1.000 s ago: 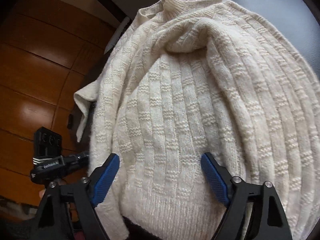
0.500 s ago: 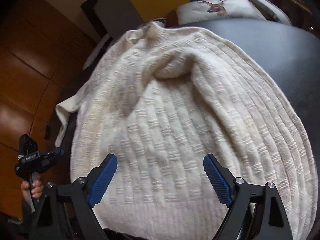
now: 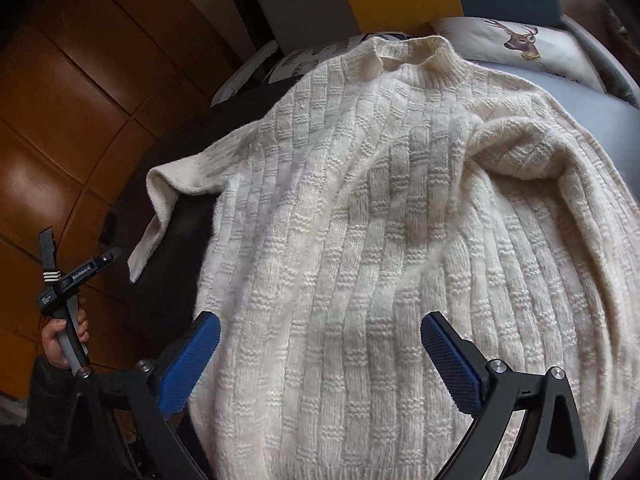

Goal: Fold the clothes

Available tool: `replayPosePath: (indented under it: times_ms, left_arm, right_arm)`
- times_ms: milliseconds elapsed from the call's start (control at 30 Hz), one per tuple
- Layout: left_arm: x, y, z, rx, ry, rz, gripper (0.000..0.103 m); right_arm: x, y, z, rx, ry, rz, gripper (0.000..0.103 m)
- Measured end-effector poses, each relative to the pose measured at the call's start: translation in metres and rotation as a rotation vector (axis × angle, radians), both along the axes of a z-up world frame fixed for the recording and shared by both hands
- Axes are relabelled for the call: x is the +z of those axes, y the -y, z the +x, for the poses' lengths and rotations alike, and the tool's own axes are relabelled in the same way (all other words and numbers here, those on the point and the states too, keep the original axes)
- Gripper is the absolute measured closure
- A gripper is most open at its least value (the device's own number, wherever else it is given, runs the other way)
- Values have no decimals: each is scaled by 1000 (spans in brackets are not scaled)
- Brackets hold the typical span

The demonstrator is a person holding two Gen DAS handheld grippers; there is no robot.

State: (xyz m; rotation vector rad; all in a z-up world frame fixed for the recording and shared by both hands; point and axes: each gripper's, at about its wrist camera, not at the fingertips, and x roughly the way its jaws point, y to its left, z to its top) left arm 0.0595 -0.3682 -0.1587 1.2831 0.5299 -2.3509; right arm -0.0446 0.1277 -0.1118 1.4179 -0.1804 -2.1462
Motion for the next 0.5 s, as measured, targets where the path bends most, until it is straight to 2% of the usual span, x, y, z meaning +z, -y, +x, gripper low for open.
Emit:
replayPosePath:
  times_ms: [67, 167, 200, 267, 300, 333, 367, 500]
  left_arm:
    - [-6, 4, 1, 28, 1, -4, 58]
    - [-22, -5, -8, -19, 34, 26, 48]
    - [-23, -6, -9, -21, 16, 16, 42]
    - [-24, -9, -12, -15, 5, -4, 39]
    - [-24, -9, -13, -7, 4, -9, 48]
    - [-22, -4, -10, 14, -13, 7, 62]
    - [-17, 5, -11, 42, -41, 33, 96]
    - [7, 42, -15, 156, -153, 128, 98]
  right_arm:
    - [1, -1, 1, -7, 5, 5, 1]
    - [0, -5, -1, -32, 13, 17, 0]
    - [-1, -6, -2, -44, 15, 15, 0]
    - [-4, -9, -5, -67, 24, 8, 0]
    - [-5, -9, -6, -76, 30, 6, 0]
    - [-6, -9, -6, -81, 32, 5, 0]
    - [-8, -8, -6, -83, 31, 8, 0]
    - [-9, -4, -6, -71, 24, 44, 0]
